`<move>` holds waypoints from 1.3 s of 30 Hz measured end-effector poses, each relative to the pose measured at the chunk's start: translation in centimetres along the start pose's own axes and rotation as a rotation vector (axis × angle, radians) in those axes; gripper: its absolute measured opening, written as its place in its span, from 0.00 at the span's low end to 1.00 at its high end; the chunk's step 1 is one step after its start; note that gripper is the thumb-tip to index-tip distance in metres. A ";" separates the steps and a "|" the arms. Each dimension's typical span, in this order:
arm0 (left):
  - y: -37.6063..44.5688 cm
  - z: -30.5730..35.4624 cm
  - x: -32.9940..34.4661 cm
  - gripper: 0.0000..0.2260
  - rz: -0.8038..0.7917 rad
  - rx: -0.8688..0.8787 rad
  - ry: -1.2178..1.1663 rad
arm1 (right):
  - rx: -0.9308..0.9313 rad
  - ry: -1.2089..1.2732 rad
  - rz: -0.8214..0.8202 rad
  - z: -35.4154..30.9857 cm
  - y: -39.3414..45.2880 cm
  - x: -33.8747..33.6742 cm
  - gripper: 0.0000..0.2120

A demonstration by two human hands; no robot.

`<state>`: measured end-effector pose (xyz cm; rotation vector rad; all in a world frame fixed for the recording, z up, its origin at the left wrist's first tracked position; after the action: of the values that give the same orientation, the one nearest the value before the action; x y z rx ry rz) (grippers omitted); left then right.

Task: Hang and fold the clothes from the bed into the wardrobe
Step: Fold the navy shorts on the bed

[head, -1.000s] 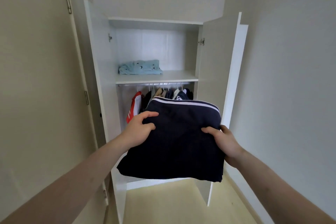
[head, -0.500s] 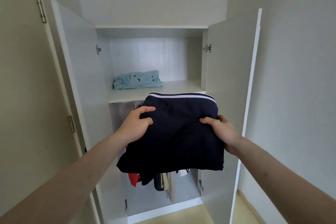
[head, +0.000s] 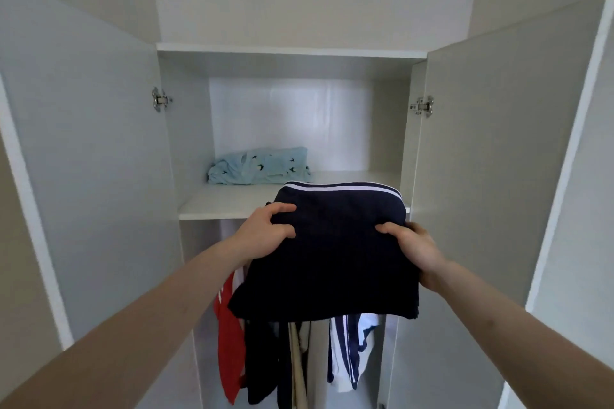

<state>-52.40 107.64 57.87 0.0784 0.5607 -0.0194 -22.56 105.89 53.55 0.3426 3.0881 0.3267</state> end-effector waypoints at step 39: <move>43.5 -5.9 10.9 0.36 -0.421 0.246 0.663 | -0.200 -1.446 -0.157 11.5 36.0 13.6 0.32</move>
<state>-44.55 151.46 50.06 0.2092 1.2287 -0.4875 -27.62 145.58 49.88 0.1773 1.6333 0.2138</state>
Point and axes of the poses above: each hand's wrist, its own y-axis towards the middle knuckle, its own x-axis out of the palm, z = x × y, the point moved 7 cm from there along y, towards the middle knuckle, and after that the axes turned 11 degrees about -x, right-handed, at the moved point
